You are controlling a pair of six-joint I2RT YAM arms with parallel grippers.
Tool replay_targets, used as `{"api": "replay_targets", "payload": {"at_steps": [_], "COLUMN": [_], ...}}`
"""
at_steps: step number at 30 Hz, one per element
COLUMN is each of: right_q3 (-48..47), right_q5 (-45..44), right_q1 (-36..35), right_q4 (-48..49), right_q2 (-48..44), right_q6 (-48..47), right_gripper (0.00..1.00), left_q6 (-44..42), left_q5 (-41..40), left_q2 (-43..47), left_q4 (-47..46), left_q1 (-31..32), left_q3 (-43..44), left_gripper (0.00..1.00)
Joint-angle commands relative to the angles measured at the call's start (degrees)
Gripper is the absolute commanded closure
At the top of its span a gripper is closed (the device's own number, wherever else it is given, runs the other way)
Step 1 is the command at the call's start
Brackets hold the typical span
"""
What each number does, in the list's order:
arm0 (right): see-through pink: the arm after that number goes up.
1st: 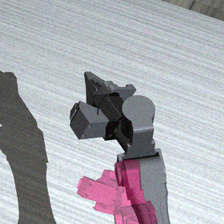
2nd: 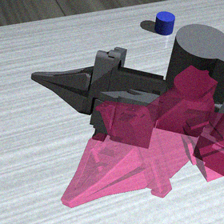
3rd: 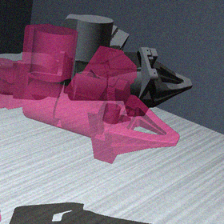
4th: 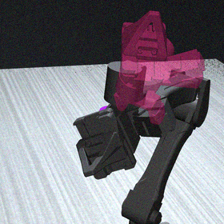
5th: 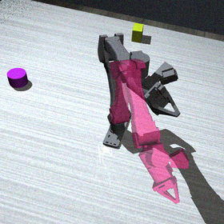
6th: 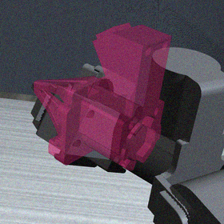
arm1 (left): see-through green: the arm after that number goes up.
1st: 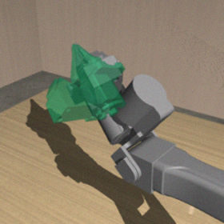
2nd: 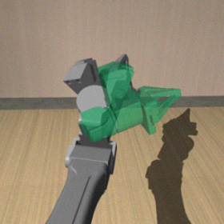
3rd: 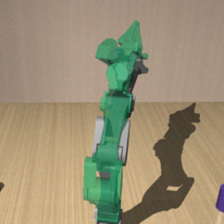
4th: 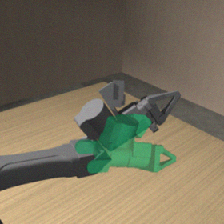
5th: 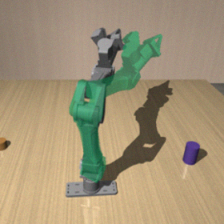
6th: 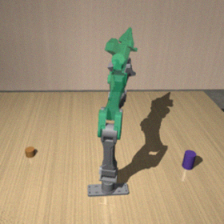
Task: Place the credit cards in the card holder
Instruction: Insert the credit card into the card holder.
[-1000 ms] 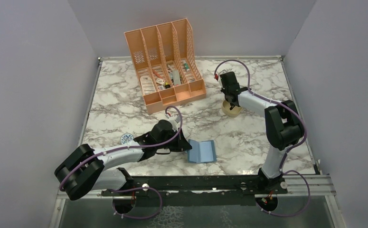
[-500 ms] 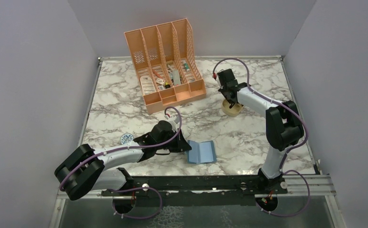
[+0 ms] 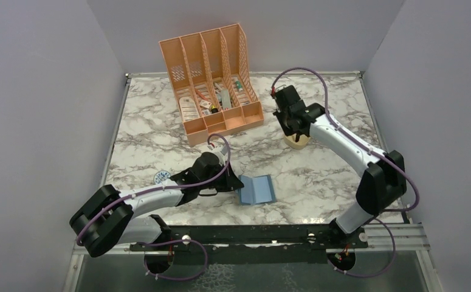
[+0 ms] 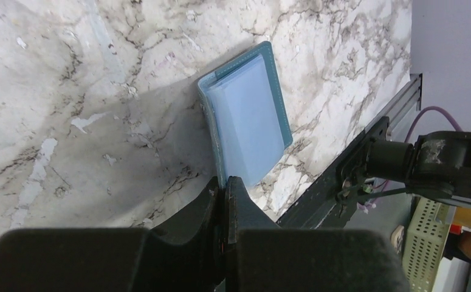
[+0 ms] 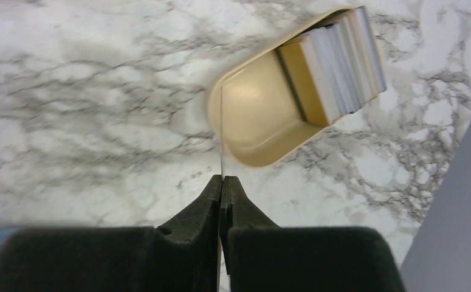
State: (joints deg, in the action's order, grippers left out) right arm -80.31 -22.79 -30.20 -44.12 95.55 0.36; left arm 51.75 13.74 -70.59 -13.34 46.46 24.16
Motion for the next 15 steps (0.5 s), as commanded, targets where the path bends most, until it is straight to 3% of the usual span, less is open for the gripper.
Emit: {"api": "replay_targets", "payload": {"at_steps": [1, 6, 11, 15], "right_q3": [4.4, 10.2, 19.7, 27.3], "right_q5": [6.5, 16.8, 32.3, 37.1], "right_q1": [-3.2, -3.6, -3.7, -3.7], "right_q4": [-4.5, -1.2, 8.7, 15.5], "right_q2": [-7.8, -16.3, -26.2, -31.1], "right_q6": [7.7, 12.2, 19.2, 25.4], "right_gripper": [0.99, 0.99, 0.99, 0.99], "left_q6": [0.3, 0.7, -0.1, -0.7], "left_q5": [-1.9, -2.9, -3.8, -3.8], "left_q2": [1.3, 0.8, -0.4, -0.8], "left_q4": [-2.5, -4.1, -4.1, -4.1], "left_q1": [-1.0, -1.4, -1.8, -2.1], "left_q3": [1.6, 1.0, 0.5, -0.1], "left_gripper": [1.0, 1.0, 1.0, 0.95]}}
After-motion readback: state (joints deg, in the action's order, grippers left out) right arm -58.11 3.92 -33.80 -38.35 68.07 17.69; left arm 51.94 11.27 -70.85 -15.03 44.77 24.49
